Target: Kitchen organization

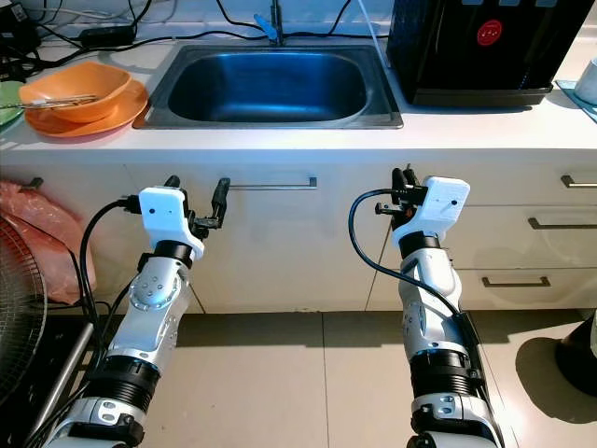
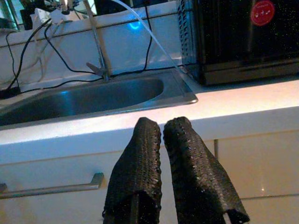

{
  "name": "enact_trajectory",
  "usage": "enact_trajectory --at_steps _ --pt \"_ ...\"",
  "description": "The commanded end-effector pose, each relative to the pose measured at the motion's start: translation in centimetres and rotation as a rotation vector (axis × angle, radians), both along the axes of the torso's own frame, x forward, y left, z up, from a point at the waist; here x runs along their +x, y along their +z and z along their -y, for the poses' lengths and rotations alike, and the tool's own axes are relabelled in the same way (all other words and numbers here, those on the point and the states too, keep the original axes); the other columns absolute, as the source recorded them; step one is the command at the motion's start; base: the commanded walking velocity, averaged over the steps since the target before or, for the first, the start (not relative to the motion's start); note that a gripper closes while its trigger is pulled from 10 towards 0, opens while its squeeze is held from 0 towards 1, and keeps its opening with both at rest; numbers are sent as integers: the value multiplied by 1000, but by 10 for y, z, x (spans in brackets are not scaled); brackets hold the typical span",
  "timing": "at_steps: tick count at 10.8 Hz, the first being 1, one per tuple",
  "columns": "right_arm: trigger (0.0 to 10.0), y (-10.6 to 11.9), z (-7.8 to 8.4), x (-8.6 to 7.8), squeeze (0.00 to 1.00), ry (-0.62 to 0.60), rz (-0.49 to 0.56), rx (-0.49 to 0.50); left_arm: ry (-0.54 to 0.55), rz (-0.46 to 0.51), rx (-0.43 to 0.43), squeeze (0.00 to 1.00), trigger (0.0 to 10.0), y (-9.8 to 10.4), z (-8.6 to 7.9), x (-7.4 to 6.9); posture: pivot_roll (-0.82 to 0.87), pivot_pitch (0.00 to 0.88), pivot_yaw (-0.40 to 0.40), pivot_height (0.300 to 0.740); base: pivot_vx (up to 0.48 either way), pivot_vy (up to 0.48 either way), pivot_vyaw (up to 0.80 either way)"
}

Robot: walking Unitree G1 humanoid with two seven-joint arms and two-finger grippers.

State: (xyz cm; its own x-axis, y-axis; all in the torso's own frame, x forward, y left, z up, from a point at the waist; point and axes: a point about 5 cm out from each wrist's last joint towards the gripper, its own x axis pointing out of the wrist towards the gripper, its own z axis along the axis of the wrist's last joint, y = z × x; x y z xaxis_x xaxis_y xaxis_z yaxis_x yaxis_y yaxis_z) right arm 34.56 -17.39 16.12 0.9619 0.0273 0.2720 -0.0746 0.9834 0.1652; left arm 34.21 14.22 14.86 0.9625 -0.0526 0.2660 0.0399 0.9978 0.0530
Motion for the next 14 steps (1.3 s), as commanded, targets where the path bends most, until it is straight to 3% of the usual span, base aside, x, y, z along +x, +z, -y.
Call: enact_trajectory --at_steps 1,9,12,14 --pt "10000 4 0 0 0 3 10 8 -1 14 0 0 10000 6 1 1 51 122 35 740 0 0 0" --pt "10000 3 -5 -1 0 13 8 -23 24 17 -22 0 10000 8 -7 0 55 125 40 740 0 0 65" --pt "10000 2 -5 0 0 19 3 -25 23 20 -25 0 10000 9 -6 0 57 119 37 740 296 0 667" --pt "10000 -1 -6 0 0 23 -9 -10 23 17 -26 0 10000 8 -7 -1 56 112 42 740 307 0 0"
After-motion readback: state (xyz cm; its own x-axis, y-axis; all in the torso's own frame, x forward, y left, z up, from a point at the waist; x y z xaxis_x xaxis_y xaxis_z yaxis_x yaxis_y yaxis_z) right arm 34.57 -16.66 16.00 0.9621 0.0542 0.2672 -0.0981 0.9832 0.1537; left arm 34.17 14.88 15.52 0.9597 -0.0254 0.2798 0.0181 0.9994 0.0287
